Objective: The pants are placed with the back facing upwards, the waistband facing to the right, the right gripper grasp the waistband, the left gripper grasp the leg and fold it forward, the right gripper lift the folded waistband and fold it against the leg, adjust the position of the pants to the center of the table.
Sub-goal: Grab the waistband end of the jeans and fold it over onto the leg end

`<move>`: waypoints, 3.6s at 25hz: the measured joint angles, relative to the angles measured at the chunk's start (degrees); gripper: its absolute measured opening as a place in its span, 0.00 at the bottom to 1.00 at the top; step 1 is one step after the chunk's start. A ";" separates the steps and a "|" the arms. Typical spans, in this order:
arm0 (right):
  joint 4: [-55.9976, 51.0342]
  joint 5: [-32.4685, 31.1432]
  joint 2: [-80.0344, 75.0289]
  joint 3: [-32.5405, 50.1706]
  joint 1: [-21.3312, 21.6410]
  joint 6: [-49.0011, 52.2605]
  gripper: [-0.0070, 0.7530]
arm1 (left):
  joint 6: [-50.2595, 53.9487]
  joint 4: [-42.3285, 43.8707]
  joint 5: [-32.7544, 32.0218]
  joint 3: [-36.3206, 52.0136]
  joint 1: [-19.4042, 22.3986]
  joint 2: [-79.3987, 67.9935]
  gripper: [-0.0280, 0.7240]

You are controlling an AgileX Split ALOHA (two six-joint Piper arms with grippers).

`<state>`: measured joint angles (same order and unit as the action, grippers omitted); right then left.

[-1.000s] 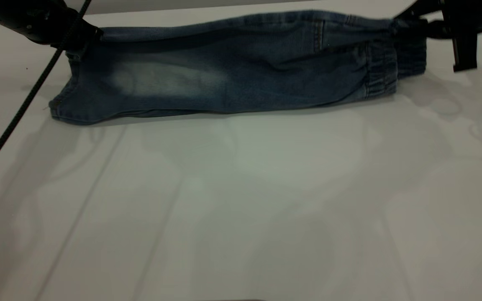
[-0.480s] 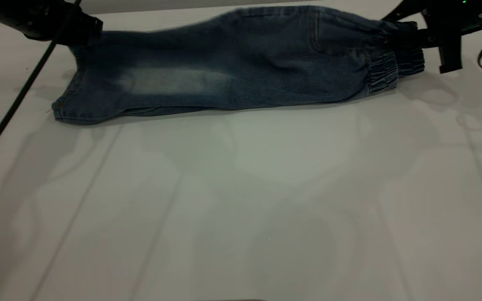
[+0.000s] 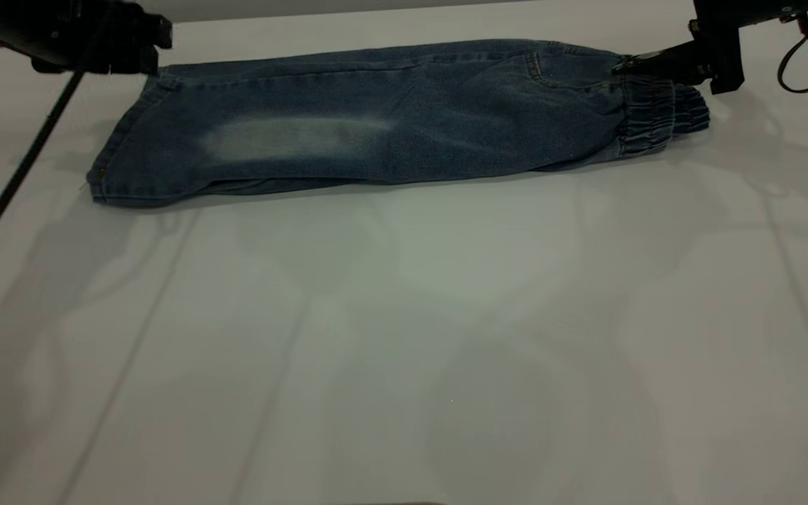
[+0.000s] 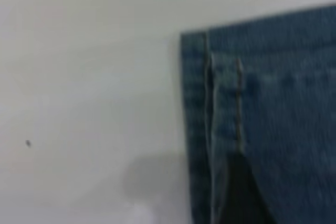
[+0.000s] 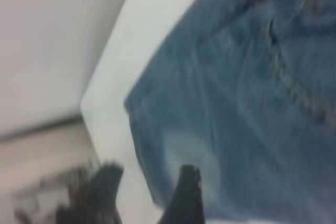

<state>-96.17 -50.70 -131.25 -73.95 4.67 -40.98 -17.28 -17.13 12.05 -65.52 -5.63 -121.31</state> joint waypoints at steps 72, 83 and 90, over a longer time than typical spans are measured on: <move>9.80 -14.30 10.68 -0.05 -4.20 -10.85 0.13 | 0.08 10.28 -2.12 -0.06 -22.51 -4.83 0.56; 15.71 -15.70 17.43 -0.04 -4.31 -12.68 0.13 | 1.05 10.28 -2.25 -0.06 -29.48 -4.81 0.56; 17.45 -15.74 17.49 -0.04 -4.31 -12.97 0.13 | 1.11 10.28 -8.30 -0.06 -24.05 -1.52 0.56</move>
<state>-78.72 -66.45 -113.76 -73.99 0.36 -53.95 -16.17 -6.84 3.75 -65.58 -29.68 -122.84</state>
